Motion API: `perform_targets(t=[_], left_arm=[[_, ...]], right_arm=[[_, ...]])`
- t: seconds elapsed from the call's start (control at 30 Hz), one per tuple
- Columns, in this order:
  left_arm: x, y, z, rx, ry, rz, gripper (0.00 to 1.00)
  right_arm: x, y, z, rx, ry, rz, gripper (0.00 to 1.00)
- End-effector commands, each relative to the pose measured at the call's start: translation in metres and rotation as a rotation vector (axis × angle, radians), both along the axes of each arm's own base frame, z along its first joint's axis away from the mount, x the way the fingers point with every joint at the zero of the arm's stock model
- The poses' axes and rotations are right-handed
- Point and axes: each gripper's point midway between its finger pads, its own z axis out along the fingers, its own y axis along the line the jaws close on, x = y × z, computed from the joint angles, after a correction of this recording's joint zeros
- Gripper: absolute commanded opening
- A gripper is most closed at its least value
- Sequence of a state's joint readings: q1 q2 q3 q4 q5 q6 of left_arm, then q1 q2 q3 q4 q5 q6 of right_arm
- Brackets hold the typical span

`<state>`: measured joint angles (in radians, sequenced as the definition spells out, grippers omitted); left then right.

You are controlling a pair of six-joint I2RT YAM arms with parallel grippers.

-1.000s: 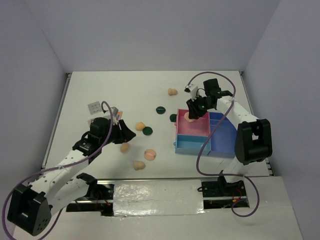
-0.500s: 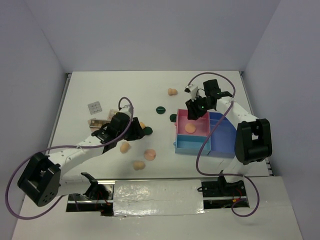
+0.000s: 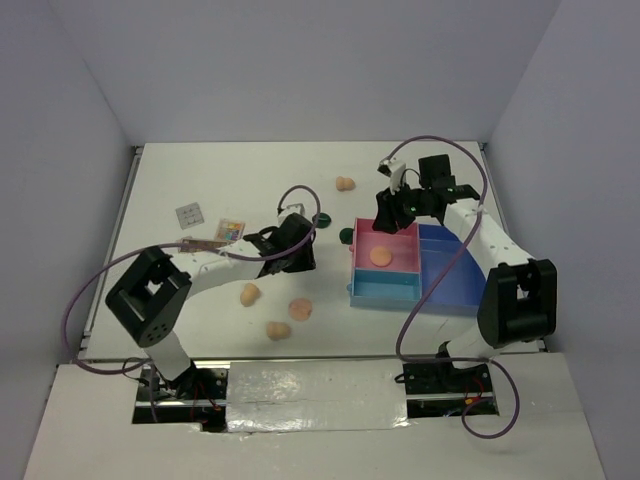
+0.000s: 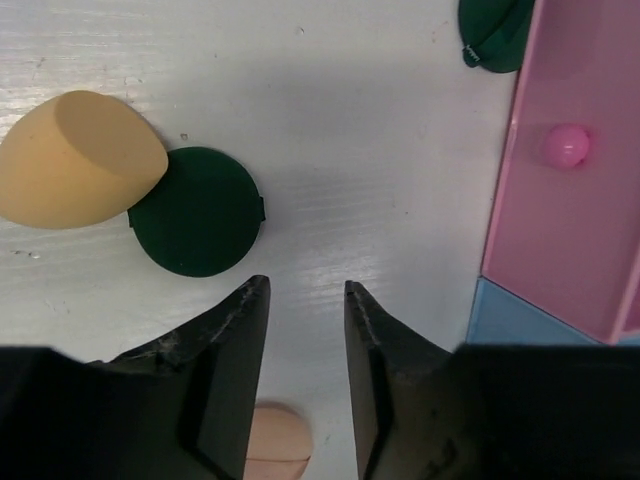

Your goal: Organize the makeup

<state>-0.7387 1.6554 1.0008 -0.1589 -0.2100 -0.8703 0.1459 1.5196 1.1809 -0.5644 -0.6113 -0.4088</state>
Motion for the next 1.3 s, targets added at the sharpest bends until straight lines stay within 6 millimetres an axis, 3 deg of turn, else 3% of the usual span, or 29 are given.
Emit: perform_targets(t=[0.0,0.2,0.47,0.97,1.07,1.1,1.27], left_arm=[[0.008,0.0,-0.006,0.095,0.003,0.034,0.5],[0.022,0.003,-0.017,0.242,0.004,0.009,0.52],[0.04,0.011,-0.018,0.373,-0.02,0.008,0.52],[0.03,0.019,-0.048,0.46,0.061,-0.025,0.52],[0.028,0.018,-0.051,0.455,0.067,-0.031,0.43],[0.027,0.018,-0.052,0.454,0.069,-0.034,0.33],[0.026,0.014,-0.05,0.431,0.065,-0.042,0.08]], right_arm=[[-0.001,0.003,0.011,0.056,-0.032,-0.006,0.52],[0.001,-0.003,0.012,0.073,-0.032,-0.027,0.52],[0.002,-0.005,0.009,0.08,-0.025,-0.034,0.52],[0.004,-0.006,0.009,0.087,-0.015,-0.041,0.52],[0.005,-0.006,0.009,0.087,-0.016,-0.044,0.52],[0.006,-0.007,0.01,0.087,-0.017,-0.046,0.52],[0.005,-0.007,0.011,0.087,-0.02,-0.045,0.52]])
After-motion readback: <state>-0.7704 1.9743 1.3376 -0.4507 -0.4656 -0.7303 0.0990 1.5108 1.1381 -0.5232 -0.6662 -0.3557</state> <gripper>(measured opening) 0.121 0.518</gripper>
